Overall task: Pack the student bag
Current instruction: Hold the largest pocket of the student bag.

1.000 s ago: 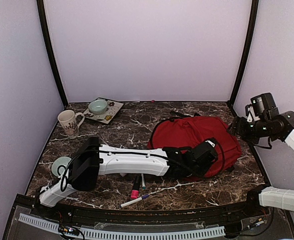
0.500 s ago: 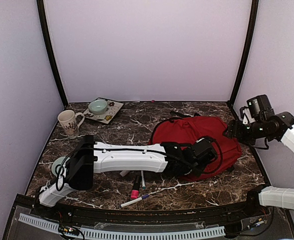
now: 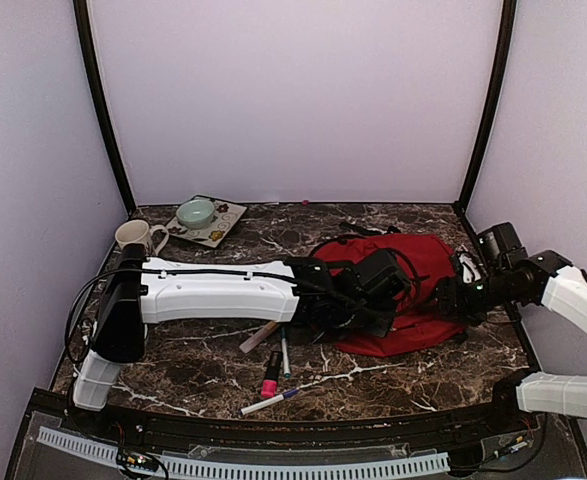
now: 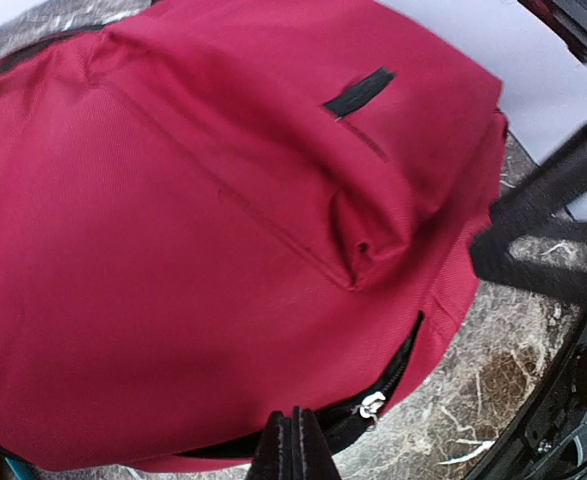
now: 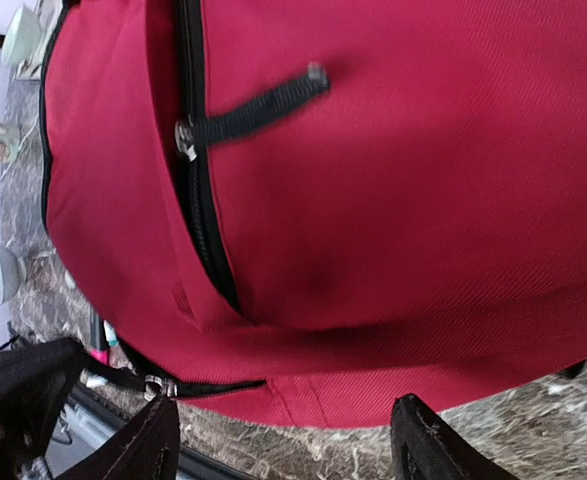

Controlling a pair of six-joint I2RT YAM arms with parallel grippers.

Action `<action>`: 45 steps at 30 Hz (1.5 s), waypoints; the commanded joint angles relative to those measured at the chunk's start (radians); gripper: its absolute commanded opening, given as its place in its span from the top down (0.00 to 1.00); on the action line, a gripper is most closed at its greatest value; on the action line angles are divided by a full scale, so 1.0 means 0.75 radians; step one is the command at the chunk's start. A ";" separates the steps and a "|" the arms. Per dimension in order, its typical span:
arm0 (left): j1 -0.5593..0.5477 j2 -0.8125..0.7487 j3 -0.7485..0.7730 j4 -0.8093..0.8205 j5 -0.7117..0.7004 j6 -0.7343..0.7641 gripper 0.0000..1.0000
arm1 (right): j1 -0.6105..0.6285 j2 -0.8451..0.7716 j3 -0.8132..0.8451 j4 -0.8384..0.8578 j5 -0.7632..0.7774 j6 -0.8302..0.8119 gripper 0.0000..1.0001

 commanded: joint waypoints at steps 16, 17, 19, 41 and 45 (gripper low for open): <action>0.036 -0.135 -0.156 0.308 0.231 -0.020 1.00 | -0.003 -0.125 -0.168 0.050 -0.276 0.815 0.23; 0.037 -0.134 -0.152 0.316 0.246 -0.016 1.00 | -0.003 -0.172 -0.189 0.068 -0.261 0.907 0.23; 0.038 -0.138 -0.158 0.345 0.273 0.009 1.00 | -0.003 -0.265 -0.262 0.113 -0.223 1.075 0.22; 0.086 -0.235 -0.223 0.353 0.548 0.158 1.00 | 0.004 -0.085 -0.473 0.600 -0.119 1.148 0.97; 0.095 -0.301 -0.298 0.326 0.521 0.178 1.00 | 0.002 -0.126 -0.495 0.589 -0.053 1.160 1.00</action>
